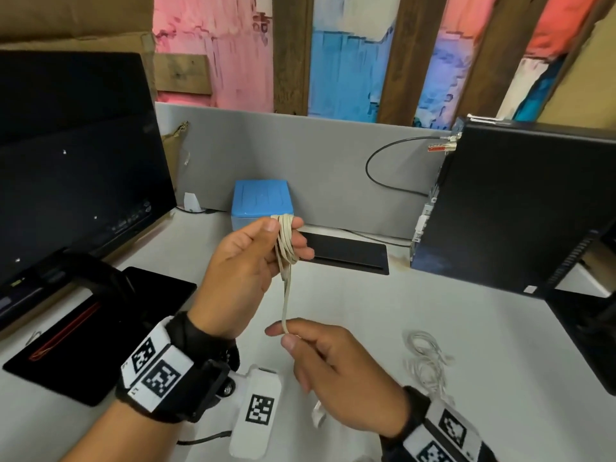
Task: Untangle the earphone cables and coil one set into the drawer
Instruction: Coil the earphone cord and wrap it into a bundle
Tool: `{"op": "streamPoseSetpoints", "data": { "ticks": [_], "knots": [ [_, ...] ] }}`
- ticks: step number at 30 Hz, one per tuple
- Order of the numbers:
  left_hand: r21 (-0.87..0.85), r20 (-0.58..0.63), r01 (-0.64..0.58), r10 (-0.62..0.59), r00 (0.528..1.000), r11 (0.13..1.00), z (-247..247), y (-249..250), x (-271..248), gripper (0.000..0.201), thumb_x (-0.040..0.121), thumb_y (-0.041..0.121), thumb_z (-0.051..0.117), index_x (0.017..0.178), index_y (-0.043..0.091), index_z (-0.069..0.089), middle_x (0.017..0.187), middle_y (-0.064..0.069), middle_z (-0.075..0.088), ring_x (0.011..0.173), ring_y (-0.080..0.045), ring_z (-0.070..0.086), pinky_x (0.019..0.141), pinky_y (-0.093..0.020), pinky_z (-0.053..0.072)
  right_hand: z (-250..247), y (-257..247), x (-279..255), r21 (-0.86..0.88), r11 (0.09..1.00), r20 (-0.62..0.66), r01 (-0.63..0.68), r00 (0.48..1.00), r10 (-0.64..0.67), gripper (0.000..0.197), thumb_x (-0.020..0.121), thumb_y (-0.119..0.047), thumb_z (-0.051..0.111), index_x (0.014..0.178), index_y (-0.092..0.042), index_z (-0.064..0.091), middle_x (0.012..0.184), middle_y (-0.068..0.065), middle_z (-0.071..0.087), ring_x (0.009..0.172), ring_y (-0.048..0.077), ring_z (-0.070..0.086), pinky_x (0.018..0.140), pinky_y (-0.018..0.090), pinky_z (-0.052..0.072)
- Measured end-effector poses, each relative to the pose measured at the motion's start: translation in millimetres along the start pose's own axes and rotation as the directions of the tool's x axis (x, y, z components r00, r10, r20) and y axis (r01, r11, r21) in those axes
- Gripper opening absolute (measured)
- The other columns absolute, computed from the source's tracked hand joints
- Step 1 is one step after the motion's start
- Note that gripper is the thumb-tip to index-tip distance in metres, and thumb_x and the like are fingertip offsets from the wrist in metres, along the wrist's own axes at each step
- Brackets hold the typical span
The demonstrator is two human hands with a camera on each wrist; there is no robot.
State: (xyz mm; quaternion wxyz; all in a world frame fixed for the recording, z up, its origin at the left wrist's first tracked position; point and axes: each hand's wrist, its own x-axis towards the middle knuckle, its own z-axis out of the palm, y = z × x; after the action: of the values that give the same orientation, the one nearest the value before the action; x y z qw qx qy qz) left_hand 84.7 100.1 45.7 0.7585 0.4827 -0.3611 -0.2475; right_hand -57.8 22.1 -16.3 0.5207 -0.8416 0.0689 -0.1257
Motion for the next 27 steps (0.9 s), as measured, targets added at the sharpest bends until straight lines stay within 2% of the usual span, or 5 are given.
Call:
{"op": "streamPoseSetpoints", "data": {
  "ticks": [6, 11, 15, 21, 27],
  "knots": [
    [-0.197, 0.066, -0.001, 0.014, 0.998, 0.980, 4, 21, -8, 0.032, 0.097, 0.023, 0.042, 0.102, 0.005, 0.068, 0.080, -0.006, 0.067, 0.075, -0.019, 0.068, 0.083, -0.031, 0.057, 1, 10, 13, -0.131, 0.989, -0.084, -0.065, 0.995, 0.054, 0.028, 0.103, -0.035, 0.043, 0.116, -0.027, 0.067, 0.053, -0.024, 0.053, 0.053, 0.003, 0.048, 0.064, 0.023, 0.042],
    [0.223, 0.039, -0.160, 0.156, 0.987, 0.962, 1, 5, -6, 0.032, 0.098, 0.027, 0.043, 0.097, 0.015, 0.072, 0.083, -0.004, 0.071, 0.083, -0.029, 0.068, 0.091, -0.053, 0.047, 3, -35, -10, -0.098, 0.992, 0.074, 0.083, 0.994, -0.076, 0.027, 0.101, -0.036, 0.047, 0.088, -0.021, 0.065, 0.063, 0.000, 0.049, 0.058, 0.006, 0.041, 0.060, 0.033, 0.037],
    [0.414, 0.180, -0.180, 0.114, 0.977, 0.892, 7, -4, -10, 0.034, 0.099, 0.024, 0.042, 0.084, 0.010, 0.068, 0.075, -0.003, 0.069, 0.092, -0.013, 0.067, 0.086, -0.028, 0.046, -28, -76, -19, -0.132, 0.972, -0.051, 0.196, 0.978, -0.204, 0.031, 0.100, -0.030, 0.052, 0.077, -0.009, 0.054, 0.058, 0.006, 0.042, 0.052, 0.014, 0.035, 0.052, 0.025, 0.031],
    [0.165, 0.225, -0.039, 0.001, 0.974, 0.985, 24, 7, -20, 0.042, 0.099, 0.031, 0.040, 0.081, 0.003, 0.065, 0.055, 0.001, 0.055, 0.059, -0.034, 0.045, 0.068, -0.028, 0.049, -82, -84, 9, -0.071, 0.961, -0.365, 0.267, 0.890, -0.274, 0.018, 0.089, -0.016, 0.069, 0.073, -0.008, 0.072, 0.063, 0.006, 0.071, 0.054, 0.019, 0.061, 0.057, 0.028, 0.053],
    [-0.252, 0.130, 0.250, -0.224, 0.966, 0.935, 27, 26, -18, 0.037, 0.088, 0.028, 0.054, 0.058, 0.011, 0.068, 0.048, 0.000, 0.039, 0.037, -0.011, 0.030, 0.052, -0.024, 0.046, -72, -38, 36, 0.266, 0.944, -0.382, 0.194, 0.921, -0.082, 0.007, 0.082, -0.019, 0.068, 0.082, -0.018, 0.076, 0.058, -0.004, 0.062, 0.054, 0.007, 0.050, 0.053, 0.016, 0.041]
  ]
}}
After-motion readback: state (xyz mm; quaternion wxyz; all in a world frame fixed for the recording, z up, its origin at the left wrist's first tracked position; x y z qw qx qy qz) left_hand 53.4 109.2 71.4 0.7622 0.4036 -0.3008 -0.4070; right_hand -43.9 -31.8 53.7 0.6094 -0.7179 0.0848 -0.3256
